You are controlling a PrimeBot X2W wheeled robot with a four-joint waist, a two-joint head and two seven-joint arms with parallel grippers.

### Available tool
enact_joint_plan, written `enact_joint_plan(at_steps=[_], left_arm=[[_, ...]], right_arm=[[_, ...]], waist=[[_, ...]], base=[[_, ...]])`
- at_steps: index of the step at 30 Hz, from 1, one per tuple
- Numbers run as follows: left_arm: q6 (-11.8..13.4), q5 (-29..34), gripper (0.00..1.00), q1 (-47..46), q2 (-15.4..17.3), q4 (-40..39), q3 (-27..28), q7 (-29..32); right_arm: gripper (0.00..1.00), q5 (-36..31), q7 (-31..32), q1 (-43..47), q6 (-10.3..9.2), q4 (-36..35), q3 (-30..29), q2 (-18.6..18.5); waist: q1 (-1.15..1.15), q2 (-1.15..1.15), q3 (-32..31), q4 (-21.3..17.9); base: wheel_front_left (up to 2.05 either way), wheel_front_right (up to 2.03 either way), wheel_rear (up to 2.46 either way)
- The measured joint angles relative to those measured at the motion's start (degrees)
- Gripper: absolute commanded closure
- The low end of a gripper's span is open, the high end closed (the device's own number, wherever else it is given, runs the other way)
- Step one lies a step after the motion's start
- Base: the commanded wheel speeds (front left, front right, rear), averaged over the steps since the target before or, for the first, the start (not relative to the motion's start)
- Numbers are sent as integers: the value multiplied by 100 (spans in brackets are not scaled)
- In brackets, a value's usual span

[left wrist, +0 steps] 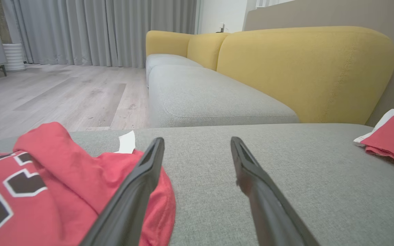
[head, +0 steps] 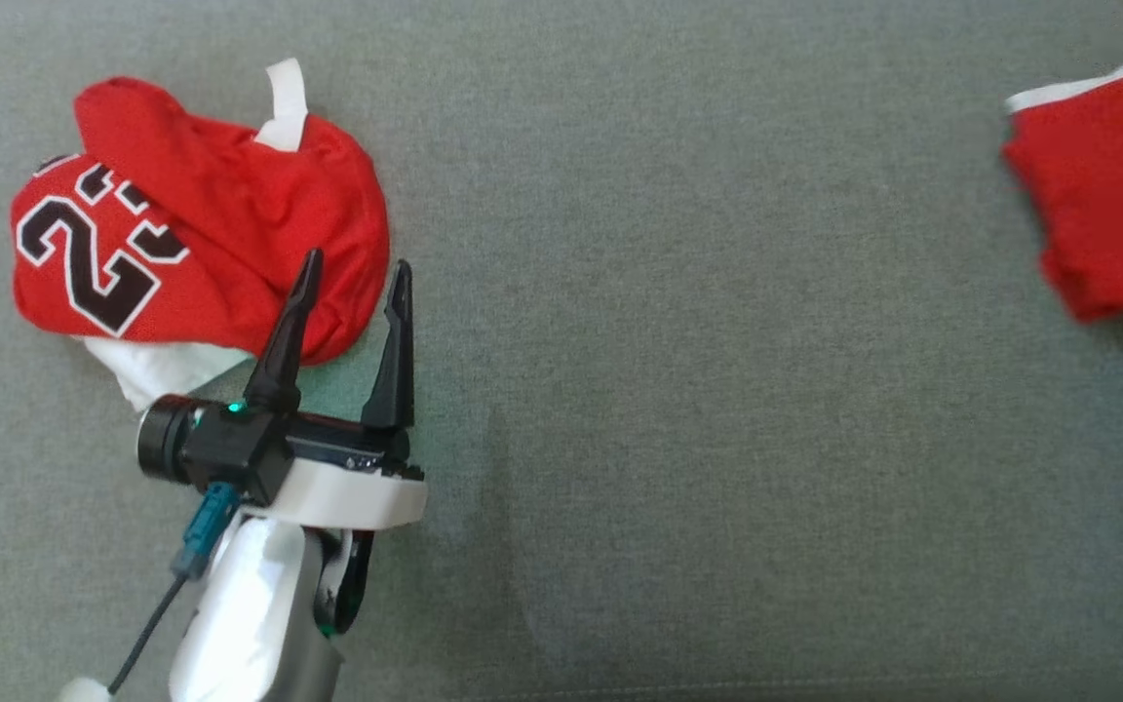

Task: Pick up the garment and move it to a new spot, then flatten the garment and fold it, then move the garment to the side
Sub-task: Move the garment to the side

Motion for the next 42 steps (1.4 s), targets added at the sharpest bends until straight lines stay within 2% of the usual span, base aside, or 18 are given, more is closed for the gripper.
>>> enact_joint_plan(at_steps=[7, 12, 13, 14, 20, 25, 30, 35, 38, 42], left_arm=[[-65, 48, 0, -101, -2, 1, 23, -1], [-71, 53, 0, -125, -3, 12, 70, -1], [-71, 69, 0, -125, -3, 19, 81, 0], [-71, 89, 0, -125, -3, 24, 90, 0], [-69, 93, 0, -124, -4, 54, 114, 0], [-63, 88, 0, -102, -4, 56, 159, 0], [-58, 63, 0, -42, -4, 34, 188, -1], [-63, 85, 0, 257, -3, 1, 220, 0], [-65, 102, 0, 409, -2, 4, 230, 0], [-57, 98, 0, 588, -1, 1, 247, -1]], right_arm=[[100, -116, -155, -262, 0, 389, -550, -88], [100, -237, -255, -372, 0, 498, -719, -36], [64, -271, -258, -388, 0, 520, -755, -23], [0, -285, -258, -410, 0, 561, -787, 3], [0, -358, -521, -454, 0, 582, -887, 204], [0, -301, -962, -463, 0, 385, -873, 541], [0, 47, -1436, -461, 0, -121, -699, 1221], [0, 547, -1641, -273, 0, -896, -520, 1952], [0, 699, -1714, 249, 0, -1369, -500, 2448], [0, 661, -1736, 1357, 0, -1990, -564, 2874]], waist=[[0, 0, 261, 27], [0, 0, 288, 13], [0, 0, 283, 10], [0, 0, 273, 7], [0, 0, 162, -1], [0, 0, -56, -21], [-1, 0, -387, -53], [-1, 0, -770, -110], [-1, 0, -995, -155], [-2, 0, -1282, -200]], base=[[0, 0, 0], [0, 0, 0], [0, 0, 0], [0, 0, 0], [0, 0, 0], [0, 0, 0], [0, 0, 0], [0, 0, 0], [0, 0, 0], [0, 0, 0]])
